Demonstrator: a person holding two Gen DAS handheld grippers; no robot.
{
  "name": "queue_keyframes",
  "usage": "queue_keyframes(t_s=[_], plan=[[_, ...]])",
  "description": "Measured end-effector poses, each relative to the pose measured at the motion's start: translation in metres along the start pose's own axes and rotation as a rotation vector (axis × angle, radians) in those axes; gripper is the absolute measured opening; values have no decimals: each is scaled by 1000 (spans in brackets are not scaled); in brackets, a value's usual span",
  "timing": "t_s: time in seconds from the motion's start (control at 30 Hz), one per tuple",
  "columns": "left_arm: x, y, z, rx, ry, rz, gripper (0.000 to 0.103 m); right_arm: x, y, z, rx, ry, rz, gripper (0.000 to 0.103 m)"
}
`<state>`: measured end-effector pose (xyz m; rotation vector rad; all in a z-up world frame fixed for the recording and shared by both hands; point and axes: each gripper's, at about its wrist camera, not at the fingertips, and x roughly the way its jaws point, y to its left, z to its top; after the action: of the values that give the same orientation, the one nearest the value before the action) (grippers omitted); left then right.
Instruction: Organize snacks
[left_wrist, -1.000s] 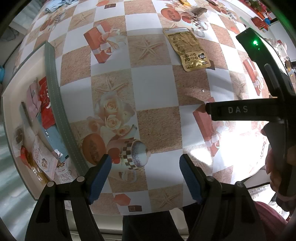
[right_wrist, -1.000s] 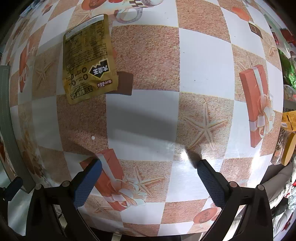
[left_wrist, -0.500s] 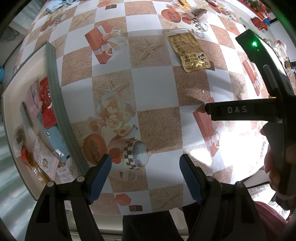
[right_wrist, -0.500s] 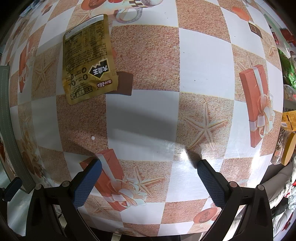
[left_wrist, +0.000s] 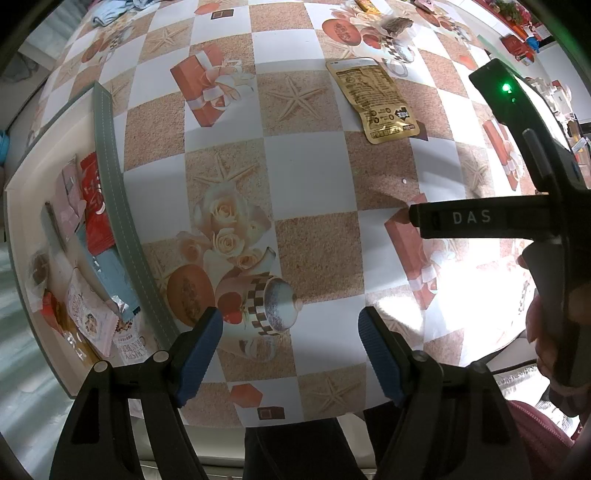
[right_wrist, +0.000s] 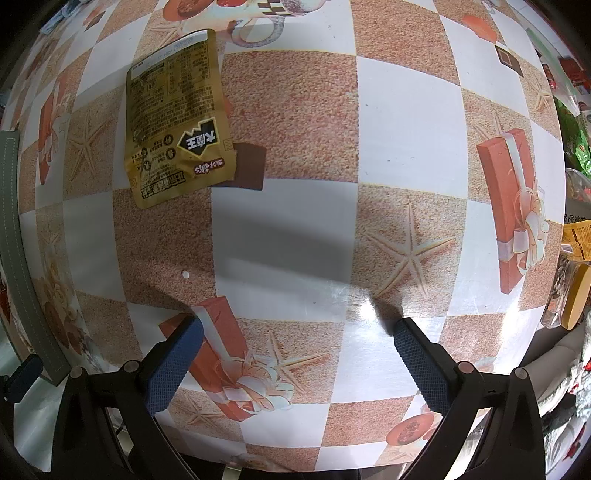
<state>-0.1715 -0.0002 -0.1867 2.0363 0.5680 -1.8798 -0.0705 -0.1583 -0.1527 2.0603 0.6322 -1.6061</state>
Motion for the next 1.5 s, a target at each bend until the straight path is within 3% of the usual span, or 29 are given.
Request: queue_keyframes(t_s=[0.8, 1.23, 1.5], plan=[[-3, 1, -2, -8, -7, 0, 79, 0, 0, 0, -3, -2, -1, 103], [-31, 18, 1, -58, -76, 20, 79, -1, -1, 2, 8, 23, -1, 103], [-47, 55, -9, -128, -105, 25, 82, -32, 49, 5, -93, -38, 19, 103]])
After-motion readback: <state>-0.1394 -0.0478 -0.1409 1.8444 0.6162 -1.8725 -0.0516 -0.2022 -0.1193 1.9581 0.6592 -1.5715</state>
